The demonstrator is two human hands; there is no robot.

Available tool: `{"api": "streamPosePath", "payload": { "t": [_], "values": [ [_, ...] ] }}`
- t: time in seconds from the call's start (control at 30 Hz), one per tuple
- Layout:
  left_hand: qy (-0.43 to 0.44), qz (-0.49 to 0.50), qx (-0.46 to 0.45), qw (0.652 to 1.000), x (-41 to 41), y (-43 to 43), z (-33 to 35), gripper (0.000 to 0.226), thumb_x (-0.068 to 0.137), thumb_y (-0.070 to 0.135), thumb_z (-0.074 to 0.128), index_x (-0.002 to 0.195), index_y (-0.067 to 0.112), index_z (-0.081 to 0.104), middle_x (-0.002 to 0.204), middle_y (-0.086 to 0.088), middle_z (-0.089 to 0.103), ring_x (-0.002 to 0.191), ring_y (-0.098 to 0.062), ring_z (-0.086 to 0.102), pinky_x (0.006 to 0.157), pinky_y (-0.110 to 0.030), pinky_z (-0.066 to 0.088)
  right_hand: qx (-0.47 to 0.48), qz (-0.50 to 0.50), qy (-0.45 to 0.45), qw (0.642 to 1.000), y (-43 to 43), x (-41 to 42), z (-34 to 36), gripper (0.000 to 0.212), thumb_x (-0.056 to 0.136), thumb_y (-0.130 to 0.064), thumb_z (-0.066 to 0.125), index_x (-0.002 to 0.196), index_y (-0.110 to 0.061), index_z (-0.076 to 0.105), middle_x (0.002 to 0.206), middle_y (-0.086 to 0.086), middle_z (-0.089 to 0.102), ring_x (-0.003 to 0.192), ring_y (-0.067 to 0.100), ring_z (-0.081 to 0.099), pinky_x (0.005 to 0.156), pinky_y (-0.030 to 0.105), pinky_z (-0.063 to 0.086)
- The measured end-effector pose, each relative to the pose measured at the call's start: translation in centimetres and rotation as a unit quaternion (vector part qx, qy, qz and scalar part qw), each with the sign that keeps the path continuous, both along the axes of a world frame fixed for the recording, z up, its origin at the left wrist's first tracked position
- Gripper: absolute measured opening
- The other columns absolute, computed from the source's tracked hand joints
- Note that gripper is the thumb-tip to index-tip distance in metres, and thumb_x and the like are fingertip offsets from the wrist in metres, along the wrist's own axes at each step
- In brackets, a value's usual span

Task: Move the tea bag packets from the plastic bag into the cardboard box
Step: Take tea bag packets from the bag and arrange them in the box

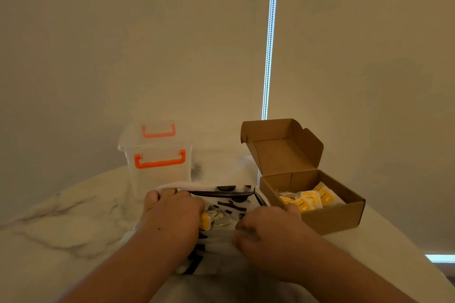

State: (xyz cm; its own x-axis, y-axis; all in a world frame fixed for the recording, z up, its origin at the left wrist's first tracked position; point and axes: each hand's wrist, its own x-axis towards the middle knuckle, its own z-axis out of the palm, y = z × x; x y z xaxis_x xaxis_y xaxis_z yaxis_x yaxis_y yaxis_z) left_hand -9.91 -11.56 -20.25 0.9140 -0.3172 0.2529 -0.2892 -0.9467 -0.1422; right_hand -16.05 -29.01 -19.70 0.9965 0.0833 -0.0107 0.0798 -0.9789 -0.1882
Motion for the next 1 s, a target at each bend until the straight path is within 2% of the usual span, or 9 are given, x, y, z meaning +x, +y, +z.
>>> {"api": "streamPosePath", "payload": {
  "t": [0.2,0.3,0.37,0.5,0.63,0.73,0.8,0.9,1.0],
  "values": [
    [0.01,-0.004,-0.059,0.998,0.2,-0.2,1.1,0.022,0.091,0.029,0.053,0.107,0.042,0.062,0.104,0.013,0.062,0.107,-0.015,0.051,0.102,-0.039,0.03,0.031,-0.02,-0.033,0.999,-0.1,-0.1,-0.1,0.042,0.094,-0.057,0.045,0.13,-0.038,0.055,0.129,-0.017,0.057,0.126,0.009,0.046,0.113,0.048,0.013],
    [0.034,-0.014,-0.105,0.994,0.1,-0.5,1.8,0.017,0.092,0.032,0.056,0.104,0.042,0.062,0.103,0.013,0.062,0.105,-0.014,0.053,0.103,-0.041,0.032,0.082,-0.022,-0.082,0.993,-0.2,-0.1,0.0,0.043,0.092,-0.058,0.05,0.133,-0.043,0.051,0.125,-0.022,0.058,0.118,0.003,0.05,0.113,0.045,0.019],
    [0.063,-0.034,-0.155,0.985,0.0,-0.6,2.1,0.014,0.094,0.035,0.055,0.103,0.042,0.062,0.102,0.013,0.063,0.103,-0.013,0.056,0.102,-0.042,0.038,0.133,-0.013,-0.122,0.983,-0.2,-0.1,-0.1,0.045,0.089,-0.06,0.053,0.132,-0.046,0.051,0.115,-0.026,0.061,0.106,-0.002,0.054,0.11,0.043,0.031],
    [0.129,-0.089,-0.303,0.94,-0.5,-0.8,1.9,0.011,0.093,0.042,0.058,0.09,0.037,0.067,0.081,0.01,0.066,0.078,-0.009,0.062,0.083,-0.038,0.055,0.245,-0.022,-0.16,0.956,-0.5,0.1,-0.5,0.03,0.082,-0.061,0.061,0.106,-0.044,0.066,0.083,-0.026,0.067,0.079,-0.002,0.061,0.09,0.04,0.05],
    [0.163,-0.121,-0.376,0.904,-1.1,-1.2,1.4,0.011,0.091,0.039,0.064,0.085,0.032,0.071,0.075,0.003,0.07,0.068,-0.01,0.065,0.068,-0.029,0.059,0.261,-0.04,-0.163,0.951,-0.5,0.3,-0.9,0.024,0.079,-0.058,0.063,0.08,-0.034,0.067,0.074,-0.01,0.066,0.069,0.006,0.059,0.078,0.04,0.054],
    [0.173,-0.137,-0.382,0.897,-1.1,-1.3,1.3,0.011,0.092,0.034,0.064,0.086,0.03,0.072,0.071,0.003,0.067,0.058,-0.006,0.057,0.056,-0.019,0.047,0.273,-0.041,-0.162,0.947,-0.5,0.4,-1.1,0.022,0.079,-0.055,0.062,0.079,-0.033,0.066,0.076,-0.008,0.065,0.073,0.008,0.06,0.078,0.038,0.055],
    [0.18,-0.147,-0.384,0.893,-0.9,-1.4,1.3,0.009,0.091,0.033,0.065,0.086,0.03,0.072,0.064,0.007,0.06,0.051,-0.003,0.048,0.051,-0.014,0.037,0.296,-0.039,-0.17,0.939,-0.6,0.4,-1.1,0.014,0.083,-0.045,0.067,0.082,-0.031,0.068,0.077,-0.006,0.066,0.073,0.01,0.061,0.071,0.035,0.057],
    [0.184,-0.147,-0.384,0.893,-0.8,-1.2,1.4,0.005,0.087,0.033,0.069,0.091,0.034,0.071,0.066,0.011,0.064,0.057,-0.002,0.055,0.055,-0.015,0.044,0.333,-0.04,-0.189,0.923,-0.7,0.4,-0.9,0.004,0.083,-0.032,0.071,0.081,-0.029,0.07,0.075,-0.003,0.067,0.071,0.014,0.062,0.063,0.034,0.057],
    [0.188,-0.144,-0.389,0.89,-0.6,-1.1,1.2,0.021,0.082,0.03,0.072,0.101,0.038,0.067,0.081,0.011,0.069,0.077,-0.007,0.064,0.072,-0.025,0.056,0.37,-0.044,-0.191,0.908,-0.7,0.1,-0.6,0.004,0.082,-0.026,0.071,0.078,-0.028,0.072,0.074,-0.002,0.067,0.07,0.017,0.062,0.061,0.035,0.055]
  ]
}}
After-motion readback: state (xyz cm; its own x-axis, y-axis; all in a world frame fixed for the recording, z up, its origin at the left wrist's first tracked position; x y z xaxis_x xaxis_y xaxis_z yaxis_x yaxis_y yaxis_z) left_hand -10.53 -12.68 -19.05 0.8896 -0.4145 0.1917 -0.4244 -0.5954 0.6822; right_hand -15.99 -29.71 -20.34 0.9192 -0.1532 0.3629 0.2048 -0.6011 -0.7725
